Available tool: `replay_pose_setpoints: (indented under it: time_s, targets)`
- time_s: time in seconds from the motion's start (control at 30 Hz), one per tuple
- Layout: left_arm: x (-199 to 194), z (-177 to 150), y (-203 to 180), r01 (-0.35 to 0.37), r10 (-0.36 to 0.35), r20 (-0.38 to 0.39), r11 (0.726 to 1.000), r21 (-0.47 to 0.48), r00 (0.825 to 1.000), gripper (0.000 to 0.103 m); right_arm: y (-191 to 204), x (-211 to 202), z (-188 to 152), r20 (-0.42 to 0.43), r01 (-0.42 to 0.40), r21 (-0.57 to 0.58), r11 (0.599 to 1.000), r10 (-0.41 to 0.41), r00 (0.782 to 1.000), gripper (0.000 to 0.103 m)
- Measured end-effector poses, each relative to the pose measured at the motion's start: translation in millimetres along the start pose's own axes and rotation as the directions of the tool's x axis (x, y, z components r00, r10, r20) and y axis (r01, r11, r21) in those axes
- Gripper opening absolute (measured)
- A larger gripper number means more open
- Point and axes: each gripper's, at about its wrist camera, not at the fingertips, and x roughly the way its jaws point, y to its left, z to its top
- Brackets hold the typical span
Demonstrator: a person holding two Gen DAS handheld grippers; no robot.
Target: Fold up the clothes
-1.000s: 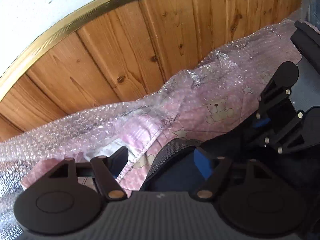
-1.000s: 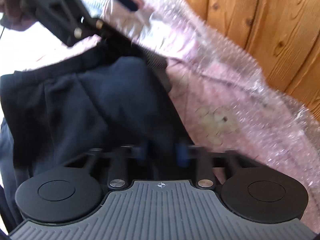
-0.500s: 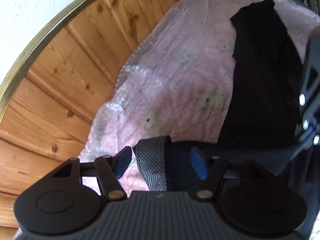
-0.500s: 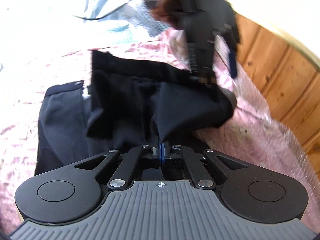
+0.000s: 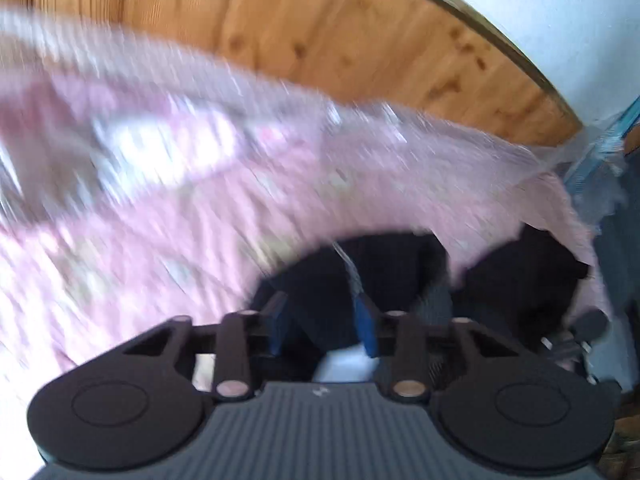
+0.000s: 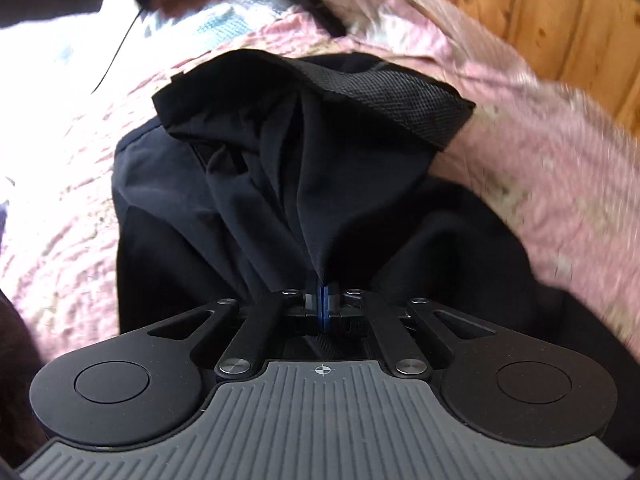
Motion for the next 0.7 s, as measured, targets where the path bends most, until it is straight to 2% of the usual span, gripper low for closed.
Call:
replay_pose_setpoints:
  time_s: [0.07,0.1,0.13,0.17,0.2,0.23,0.27,0.3,0.33,0.4,0.43,0.47,0.5,0.53,0.57,0.63,0.67,0.7]
  targets:
    - [15,-27,-18,0.074,-0.074,-0.058,0.997,0.002,0.996,0.042,-16,-7,0,-0.012,-0.085,0.09,0.992,0.086,0.996,0.003]
    - [24,-39,-27,0.08,-0.079,-0.089,0.997,0.009,0.993,0.044,-26,-15,2,0.009,-0.118,0.137,0.984,0.118,0.993,0.011]
    - [31,-50,-38,0.064,-0.061,-0.103,0.998,0.029,0.993,0.044,-40,-26,5,0.056,-0.147,0.203,0.968,0.138,0.989,0.016]
    - [36,-61,-48,0.055,-0.051,-0.105,0.998,0.04,0.993,0.046,-55,-38,11,0.122,-0.183,0.28,0.942,0.154,0.98,0.016]
    - [38,-69,-54,0.051,-0.046,-0.106,0.998,0.043,0.993,0.046,-71,-46,17,0.192,-0.225,0.351,0.909,0.165,0.967,0.023]
    - [39,-74,-59,0.041,-0.035,-0.098,0.998,0.054,0.995,0.046,-87,-54,24,0.261,-0.27,0.416,0.868,0.17,0.95,0.04]
    - [40,-78,-64,0.034,-0.029,-0.087,0.998,0.055,0.996,0.048,-102,-60,32,0.321,-0.307,0.47,0.827,0.164,0.933,0.049]
    - [41,-80,-68,0.029,-0.025,-0.077,0.998,0.054,0.997,0.049,-112,-54,44,0.331,-0.297,0.5,0.814,0.137,0.933,0.062]
    - [43,-84,-71,0.042,-0.039,-0.075,0.998,0.039,0.996,0.05,-122,-47,56,0.333,-0.285,0.526,0.801,0.114,0.936,0.064]
    - [48,-91,-78,0.068,-0.067,-0.082,0.998,0.015,0.994,0.05,-134,-11,83,0.253,-0.237,0.551,0.8,0.11,0.961,0.065]
    - [51,-95,-82,0.075,-0.073,-0.089,0.997,0.013,0.993,0.05,-136,12,94,0.199,-0.221,0.563,0.796,0.129,0.972,0.065]
    - [54,-100,-85,0.067,-0.065,-0.085,0.998,0.014,0.994,0.05,-131,29,99,0.163,-0.229,0.555,0.8,0.166,0.973,0.063]
    - [56,-104,-88,0.055,-0.054,-0.078,0.998,0.016,0.996,0.05,-125,46,105,0.126,-0.238,0.547,0.803,0.203,0.971,0.044]
    - [53,-108,-89,0.056,-0.056,-0.059,0.998,0.001,0.997,0.051,-119,63,110,0.088,-0.248,0.539,0.805,0.238,0.967,0.014]
    - [49,-112,-89,0.061,-0.062,-0.037,0.998,-0.018,0.997,0.051,-110,76,116,0.06,-0.26,0.522,0.813,0.269,0.961,0.009]
    - [35,-121,-87,0.091,-0.09,0.008,0.995,-0.051,0.996,0.051,-61,61,131,0.091,-0.296,0.363,0.884,0.282,0.955,0.002]
    - [23,-127,-83,0.12,-0.118,0.033,0.991,-0.062,0.992,0.051,-27,49,136,0.08,-0.268,0.211,0.94,0.257,0.963,0.001]
    - [8,-133,-77,0.141,-0.138,0.043,0.988,-0.06,0.989,0.05,8,36,141,0.074,-0.234,0.052,0.971,0.23,0.97,0.0]
